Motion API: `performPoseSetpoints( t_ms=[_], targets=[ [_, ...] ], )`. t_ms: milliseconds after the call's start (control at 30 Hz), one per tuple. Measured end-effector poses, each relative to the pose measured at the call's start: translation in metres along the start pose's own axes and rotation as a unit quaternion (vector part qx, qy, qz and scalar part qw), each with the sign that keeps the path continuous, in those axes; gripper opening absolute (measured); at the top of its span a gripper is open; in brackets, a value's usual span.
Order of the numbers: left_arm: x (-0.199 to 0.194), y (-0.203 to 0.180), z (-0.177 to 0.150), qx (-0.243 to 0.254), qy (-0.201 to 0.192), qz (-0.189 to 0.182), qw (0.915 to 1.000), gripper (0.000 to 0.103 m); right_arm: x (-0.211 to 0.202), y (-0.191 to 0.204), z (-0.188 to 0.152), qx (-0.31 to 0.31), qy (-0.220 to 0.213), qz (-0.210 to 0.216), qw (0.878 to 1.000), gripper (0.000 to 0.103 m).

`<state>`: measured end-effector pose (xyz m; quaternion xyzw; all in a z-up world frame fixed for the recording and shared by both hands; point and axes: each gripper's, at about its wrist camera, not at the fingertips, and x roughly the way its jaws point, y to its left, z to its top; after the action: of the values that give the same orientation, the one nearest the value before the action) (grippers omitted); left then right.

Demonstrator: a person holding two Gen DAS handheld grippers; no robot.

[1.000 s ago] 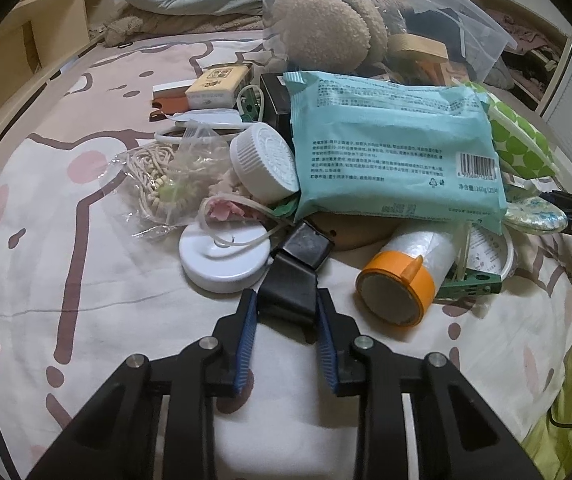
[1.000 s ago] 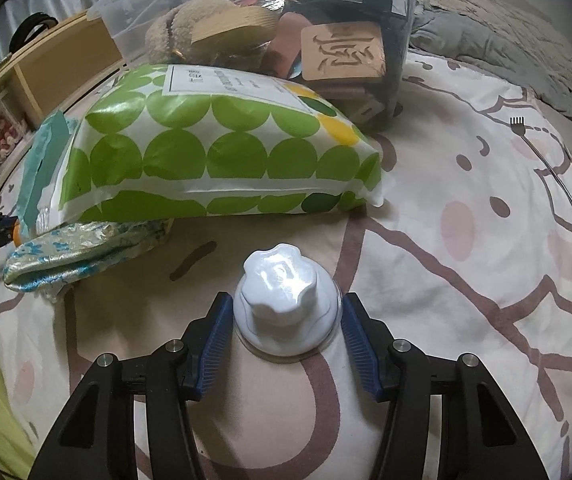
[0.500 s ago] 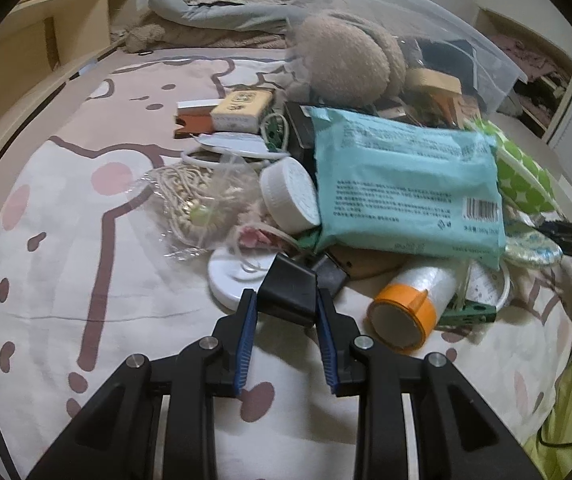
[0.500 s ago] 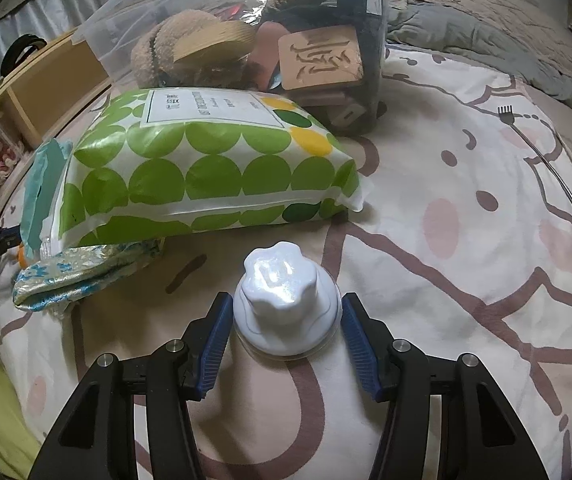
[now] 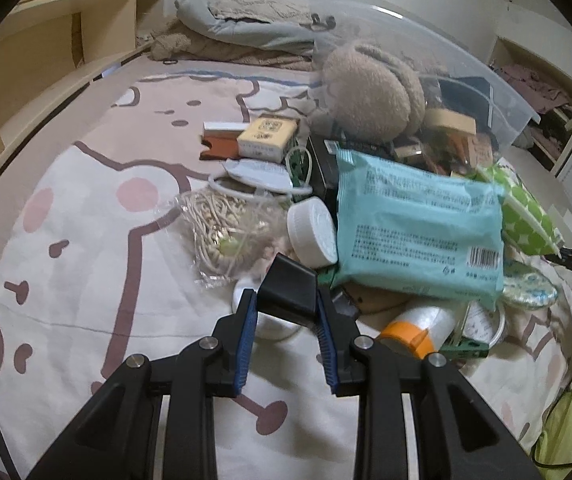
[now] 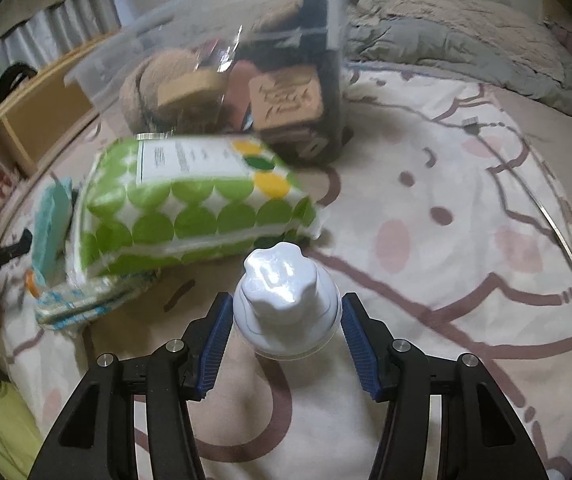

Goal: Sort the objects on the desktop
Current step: 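Lift the black item with the left tool while the right tool lifts the white cap toward the box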

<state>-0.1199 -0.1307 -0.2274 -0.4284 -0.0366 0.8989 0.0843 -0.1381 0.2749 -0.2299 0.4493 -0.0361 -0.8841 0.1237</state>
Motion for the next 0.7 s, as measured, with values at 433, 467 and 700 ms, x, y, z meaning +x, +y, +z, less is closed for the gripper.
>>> performPoseSetpoints(
  t_ms=[433, 467, 700],
  targets=[
    [-0.031, -0.014, 0.032, 0.002, -0.046, 0.028, 0.9985, 0.029, -0.067, -0.007, 0.032, 0.012, -0.088, -0.014, 0.996, 0.056],
    [-0.036, -0.017, 0.036, 0.004, -0.051, 0.034, 0.9981, 0.029, -0.071, -0.007, 0.034, 0.012, -0.093, -0.016, 0.995, 0.056],
    [-0.066, -0.040, 0.061, 0.021, -0.085, 0.029, 0.9957, 0.029, -0.109, -0.002, 0.050, 0.001, -0.135, -0.027, 0.990, 0.056]
  ],
)
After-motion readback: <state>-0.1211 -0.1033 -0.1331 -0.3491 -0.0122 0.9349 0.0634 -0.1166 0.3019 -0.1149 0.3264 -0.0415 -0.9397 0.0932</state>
